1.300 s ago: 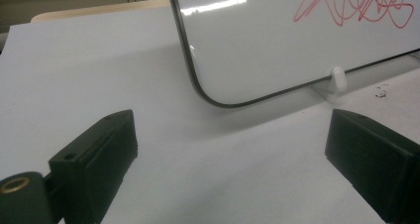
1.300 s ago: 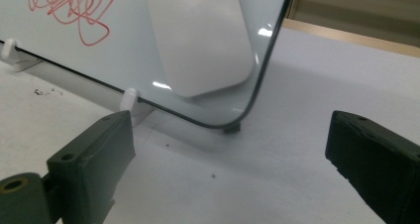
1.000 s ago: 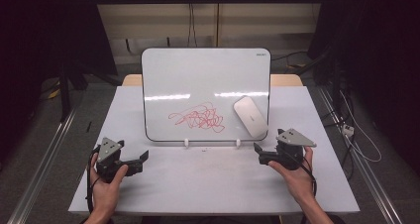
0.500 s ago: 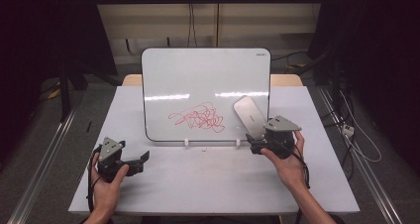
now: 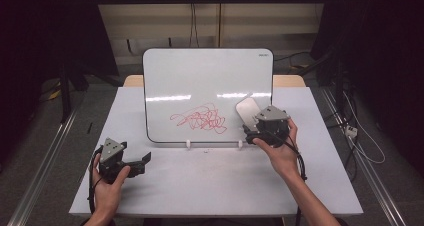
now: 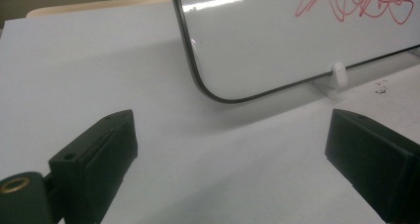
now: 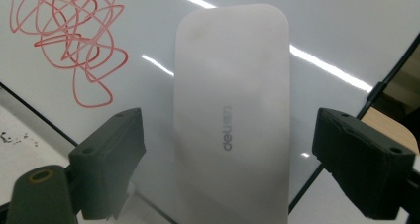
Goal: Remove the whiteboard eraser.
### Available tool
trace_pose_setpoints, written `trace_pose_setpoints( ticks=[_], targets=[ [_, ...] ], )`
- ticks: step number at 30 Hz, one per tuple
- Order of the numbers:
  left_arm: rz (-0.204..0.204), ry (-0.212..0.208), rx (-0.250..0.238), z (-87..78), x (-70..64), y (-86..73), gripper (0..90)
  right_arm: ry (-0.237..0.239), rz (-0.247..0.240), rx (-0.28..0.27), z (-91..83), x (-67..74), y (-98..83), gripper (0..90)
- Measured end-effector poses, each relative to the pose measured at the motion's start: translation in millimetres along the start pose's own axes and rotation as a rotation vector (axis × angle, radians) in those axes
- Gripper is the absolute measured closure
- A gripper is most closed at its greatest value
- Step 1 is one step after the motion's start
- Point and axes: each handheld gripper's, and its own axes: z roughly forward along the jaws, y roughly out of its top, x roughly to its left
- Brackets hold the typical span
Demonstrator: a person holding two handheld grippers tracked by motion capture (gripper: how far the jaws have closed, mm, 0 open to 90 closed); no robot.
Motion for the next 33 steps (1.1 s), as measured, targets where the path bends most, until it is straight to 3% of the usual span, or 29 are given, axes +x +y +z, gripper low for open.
trace_pose_setpoints(
  ticks=[2,9,20,24,33],
  targets=[
    [-0.001,0.000,0.000,0.0,-0.2,0.1,5.8,-0.015,-0.025,0.008,4.6,0.8,2.1,15.3],
    [0.004,0.002,-0.005,-1.3,-1.4,2.3,5.8,-0.055,-0.041,0.022,12.0,2.6,1.2,19.0],
    [0.008,-0.003,0.002,2.9,-3.9,4.1,5.8,-0.056,-0.062,0.039,24.6,6.4,-0.5,25.3],
    [0.014,-0.002,0.011,2.0,-3.8,2.2,5.8,-0.079,-0.088,0.047,28.0,9.2,-0.3,28.6],
    [-0.002,0.008,0.003,-1.7,1.3,-0.5,5.8,-0.105,-0.092,0.057,30.2,11.7,-0.3,30.2]
  ],
)
